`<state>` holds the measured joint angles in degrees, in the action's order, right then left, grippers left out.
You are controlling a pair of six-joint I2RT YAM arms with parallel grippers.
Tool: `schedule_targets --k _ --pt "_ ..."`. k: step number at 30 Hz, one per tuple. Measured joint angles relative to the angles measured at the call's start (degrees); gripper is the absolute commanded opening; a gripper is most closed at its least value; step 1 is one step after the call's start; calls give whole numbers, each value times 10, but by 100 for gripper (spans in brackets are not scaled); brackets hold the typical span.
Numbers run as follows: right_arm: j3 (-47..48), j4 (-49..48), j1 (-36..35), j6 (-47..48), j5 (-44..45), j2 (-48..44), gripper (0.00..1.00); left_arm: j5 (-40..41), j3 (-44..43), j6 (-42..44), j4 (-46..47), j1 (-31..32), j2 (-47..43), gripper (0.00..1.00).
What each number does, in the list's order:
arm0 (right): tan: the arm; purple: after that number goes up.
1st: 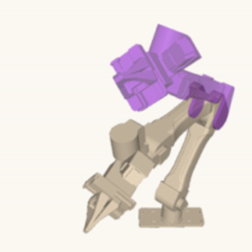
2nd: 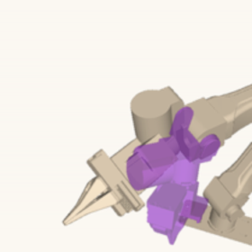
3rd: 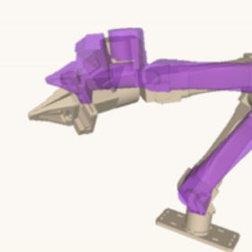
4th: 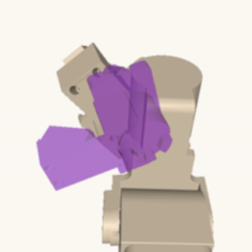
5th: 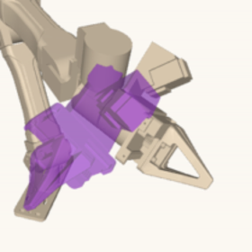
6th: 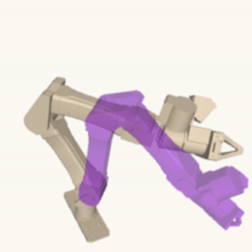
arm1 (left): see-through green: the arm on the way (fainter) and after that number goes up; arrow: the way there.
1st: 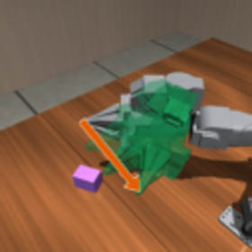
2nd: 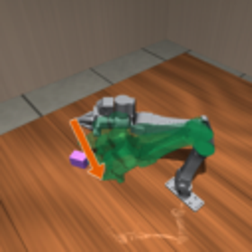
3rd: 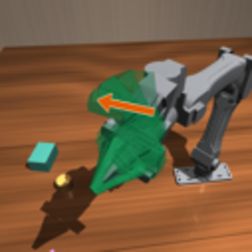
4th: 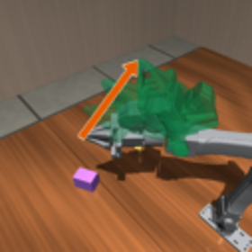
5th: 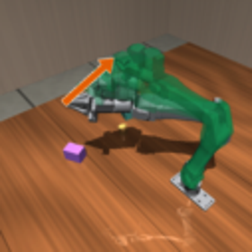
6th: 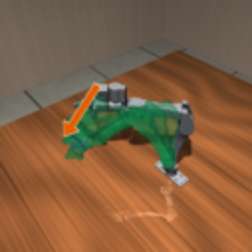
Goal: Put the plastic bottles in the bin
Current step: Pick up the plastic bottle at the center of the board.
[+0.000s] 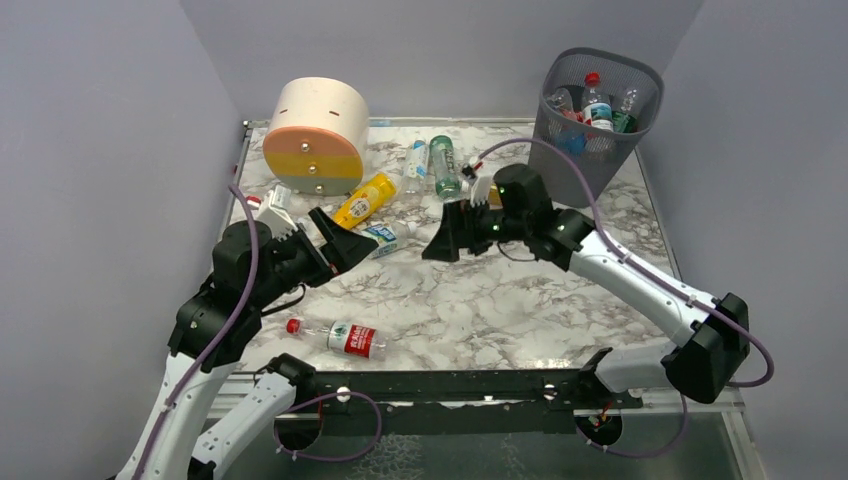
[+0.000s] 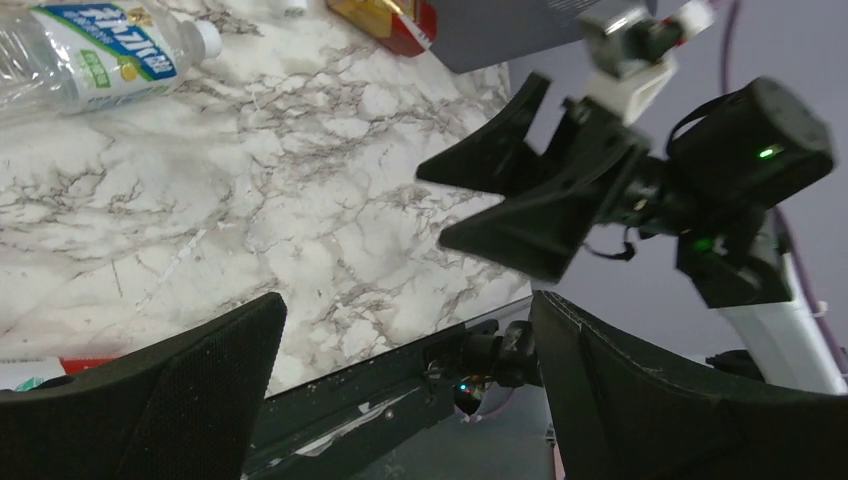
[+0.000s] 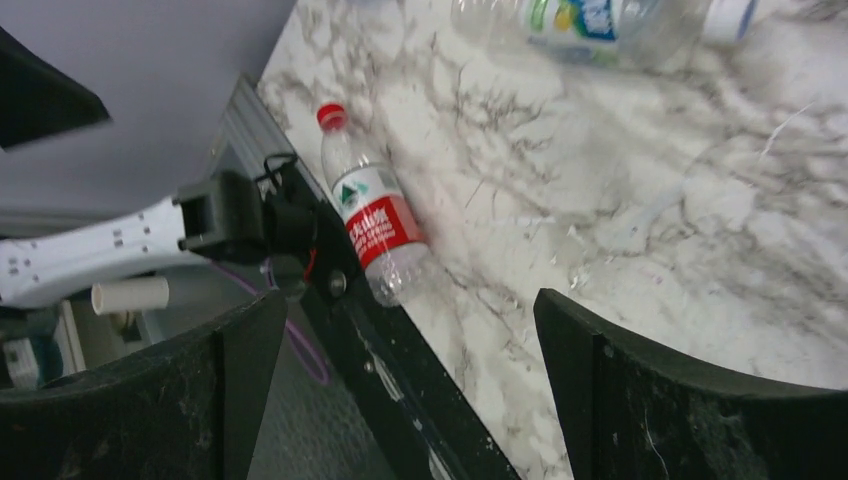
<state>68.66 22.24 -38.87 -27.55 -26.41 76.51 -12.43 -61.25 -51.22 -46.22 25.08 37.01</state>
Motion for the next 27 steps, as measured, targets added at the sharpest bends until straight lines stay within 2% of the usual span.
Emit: schedule_targets --k 5,13,27 --pt "-65 -33 -98 2 22 -10 97 3 -28 13 4 0 -9 99" --pt "-57 -78 -259 28 92 53 97 4 -29 25 14 0 -38 99" --pt "20 -83 -363 86 203 220 97 4 -31 50 16 0 -44 99"
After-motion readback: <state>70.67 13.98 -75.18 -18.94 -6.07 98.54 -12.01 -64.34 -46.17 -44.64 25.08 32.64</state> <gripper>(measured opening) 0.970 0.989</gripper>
